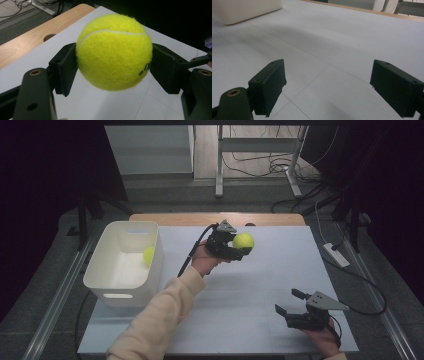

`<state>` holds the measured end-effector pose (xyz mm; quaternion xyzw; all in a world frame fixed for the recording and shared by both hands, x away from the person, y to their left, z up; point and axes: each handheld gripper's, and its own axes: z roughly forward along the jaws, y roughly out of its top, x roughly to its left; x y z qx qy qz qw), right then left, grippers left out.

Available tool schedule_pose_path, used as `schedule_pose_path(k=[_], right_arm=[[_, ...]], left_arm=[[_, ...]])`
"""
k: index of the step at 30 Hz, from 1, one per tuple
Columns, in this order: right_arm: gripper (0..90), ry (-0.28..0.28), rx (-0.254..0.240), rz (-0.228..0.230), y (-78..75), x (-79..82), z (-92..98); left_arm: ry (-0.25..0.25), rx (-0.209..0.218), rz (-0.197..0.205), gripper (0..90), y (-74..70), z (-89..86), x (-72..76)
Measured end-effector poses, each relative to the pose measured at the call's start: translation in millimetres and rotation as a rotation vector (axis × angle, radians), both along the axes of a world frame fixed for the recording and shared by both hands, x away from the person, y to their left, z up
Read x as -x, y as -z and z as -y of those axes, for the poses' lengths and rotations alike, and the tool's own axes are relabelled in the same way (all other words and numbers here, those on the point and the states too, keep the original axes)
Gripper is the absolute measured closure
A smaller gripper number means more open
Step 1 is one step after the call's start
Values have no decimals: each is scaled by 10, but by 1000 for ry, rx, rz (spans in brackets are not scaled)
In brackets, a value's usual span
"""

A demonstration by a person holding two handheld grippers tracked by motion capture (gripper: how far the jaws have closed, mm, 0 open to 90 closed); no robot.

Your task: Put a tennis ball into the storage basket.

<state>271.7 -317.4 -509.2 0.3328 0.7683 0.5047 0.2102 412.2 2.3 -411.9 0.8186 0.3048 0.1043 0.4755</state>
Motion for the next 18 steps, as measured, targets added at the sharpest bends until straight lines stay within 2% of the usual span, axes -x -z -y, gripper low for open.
schedule_pose_path(k=[18], right_arm=[[129,3,1,3,-3,1,1]], left_arm=[[-11,17,24,273,-93,-109,78]])
